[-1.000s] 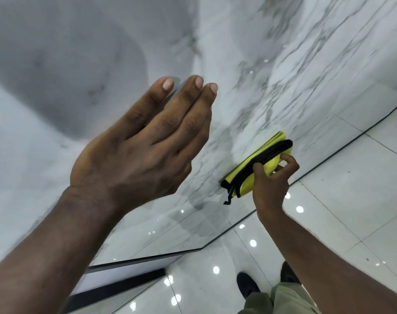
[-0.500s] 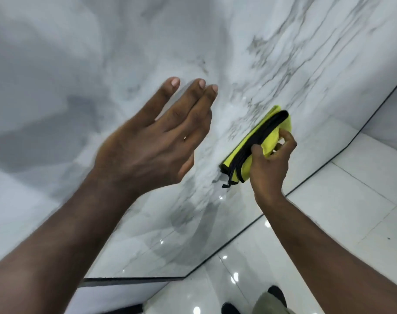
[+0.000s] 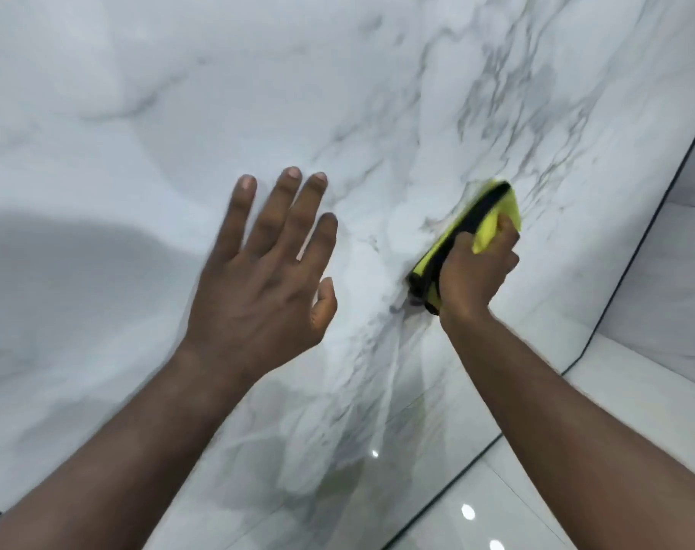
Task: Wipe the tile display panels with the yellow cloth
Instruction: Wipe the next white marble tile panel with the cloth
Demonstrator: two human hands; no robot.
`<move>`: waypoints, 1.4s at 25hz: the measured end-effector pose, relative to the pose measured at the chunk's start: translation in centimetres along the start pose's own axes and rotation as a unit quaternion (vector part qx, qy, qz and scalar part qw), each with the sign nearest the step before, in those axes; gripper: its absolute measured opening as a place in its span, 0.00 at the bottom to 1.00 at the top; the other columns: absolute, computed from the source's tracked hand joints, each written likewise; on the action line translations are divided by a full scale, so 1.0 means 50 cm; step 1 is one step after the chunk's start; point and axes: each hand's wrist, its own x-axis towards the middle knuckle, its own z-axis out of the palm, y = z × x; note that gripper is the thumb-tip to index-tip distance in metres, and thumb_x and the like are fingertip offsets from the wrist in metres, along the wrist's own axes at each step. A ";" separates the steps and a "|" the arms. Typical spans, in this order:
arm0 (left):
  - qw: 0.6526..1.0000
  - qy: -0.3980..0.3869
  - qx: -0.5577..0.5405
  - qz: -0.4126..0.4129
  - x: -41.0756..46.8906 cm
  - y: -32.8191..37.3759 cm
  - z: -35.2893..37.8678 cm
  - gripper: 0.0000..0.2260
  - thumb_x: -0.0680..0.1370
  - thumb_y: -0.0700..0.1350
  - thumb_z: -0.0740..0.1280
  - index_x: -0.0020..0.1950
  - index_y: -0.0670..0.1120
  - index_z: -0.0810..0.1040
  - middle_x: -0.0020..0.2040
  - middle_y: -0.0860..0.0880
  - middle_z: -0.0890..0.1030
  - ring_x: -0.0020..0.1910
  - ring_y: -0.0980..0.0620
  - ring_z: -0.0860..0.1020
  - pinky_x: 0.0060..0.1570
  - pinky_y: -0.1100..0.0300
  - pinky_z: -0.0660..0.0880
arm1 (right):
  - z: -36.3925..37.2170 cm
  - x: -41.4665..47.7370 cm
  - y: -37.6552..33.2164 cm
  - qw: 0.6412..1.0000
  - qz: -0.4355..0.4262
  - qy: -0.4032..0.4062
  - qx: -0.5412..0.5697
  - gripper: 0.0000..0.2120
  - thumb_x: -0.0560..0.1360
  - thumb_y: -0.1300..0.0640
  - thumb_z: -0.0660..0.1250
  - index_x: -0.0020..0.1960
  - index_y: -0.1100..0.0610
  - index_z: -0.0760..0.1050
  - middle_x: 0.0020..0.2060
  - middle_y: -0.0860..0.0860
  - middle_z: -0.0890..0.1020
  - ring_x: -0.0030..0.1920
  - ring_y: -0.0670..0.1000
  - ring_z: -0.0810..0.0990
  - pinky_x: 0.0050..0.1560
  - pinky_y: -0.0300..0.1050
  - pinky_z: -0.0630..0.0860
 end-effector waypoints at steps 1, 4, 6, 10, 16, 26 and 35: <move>1.000 0.000 -0.004 0.000 0.004 0.002 0.002 0.25 0.81 0.50 0.64 0.76 0.39 0.76 0.85 0.39 0.64 0.86 0.38 0.60 0.84 0.34 0.52 | -0.005 -0.030 -0.013 0.994 -0.102 -0.038 -0.026 0.30 0.78 0.58 0.64 0.78 0.45 0.65 0.66 0.48 0.68 0.69 0.53 0.72 0.69 0.45 0.70; 1.000 -0.003 0.000 0.011 0.016 0.013 0.015 0.25 0.81 0.49 0.63 0.75 0.39 0.76 0.85 0.39 0.64 0.86 0.39 0.60 0.85 0.35 0.52 | -0.009 -0.040 -0.007 0.960 -0.257 -0.104 -0.039 0.32 0.76 0.62 0.65 0.77 0.43 0.67 0.65 0.46 0.68 0.70 0.49 0.70 0.69 0.39 0.69; 1.000 0.002 -0.007 0.021 0.025 0.014 0.022 0.25 0.81 0.49 0.64 0.75 0.39 0.76 0.85 0.38 0.64 0.85 0.38 0.61 0.85 0.35 0.53 | -0.004 0.011 -0.021 0.996 -0.085 -0.035 0.001 0.30 0.79 0.58 0.63 0.79 0.43 0.64 0.67 0.47 0.67 0.70 0.53 0.71 0.69 0.48 0.71; 0.999 0.019 -0.008 0.028 0.058 0.039 0.047 0.23 0.80 0.48 0.65 0.73 0.39 0.77 0.85 0.39 0.65 0.85 0.39 0.62 0.84 0.33 0.53 | -0.015 0.008 -0.057 0.968 -0.231 -0.089 -0.036 0.32 0.77 0.61 0.66 0.77 0.41 0.66 0.65 0.45 0.69 0.67 0.48 0.73 0.66 0.40 0.71; 0.999 0.029 0.003 0.033 0.117 0.122 0.101 0.21 0.81 0.47 0.64 0.71 0.40 0.79 0.85 0.41 0.65 0.86 0.41 0.62 0.85 0.37 0.48 | -0.045 0.091 0.013 0.999 -0.021 -0.029 0.029 0.28 0.79 0.56 0.68 0.76 0.39 0.66 0.64 0.43 0.72 0.66 0.46 0.75 0.64 0.45 0.74; 0.977 -0.033 0.057 0.204 0.128 0.211 0.193 0.29 0.82 0.49 0.65 0.81 0.36 0.70 0.85 0.38 0.65 0.83 0.40 0.66 0.84 0.43 0.61 | -0.120 0.089 0.316 0.993 0.092 -0.060 -0.048 0.34 0.78 0.51 0.71 0.77 0.35 0.58 0.64 0.55 0.80 0.55 0.57 0.83 0.53 0.51 0.79; 0.971 -0.067 0.016 0.228 0.127 0.208 0.187 0.25 0.82 0.46 0.70 0.75 0.34 0.77 0.80 0.36 0.71 0.80 0.37 0.70 0.80 0.41 0.66 | -0.154 0.051 0.483 0.957 0.271 -0.063 -0.084 0.32 0.76 0.59 0.73 0.73 0.48 0.61 0.52 0.56 0.82 0.43 0.54 0.81 0.46 0.46 0.77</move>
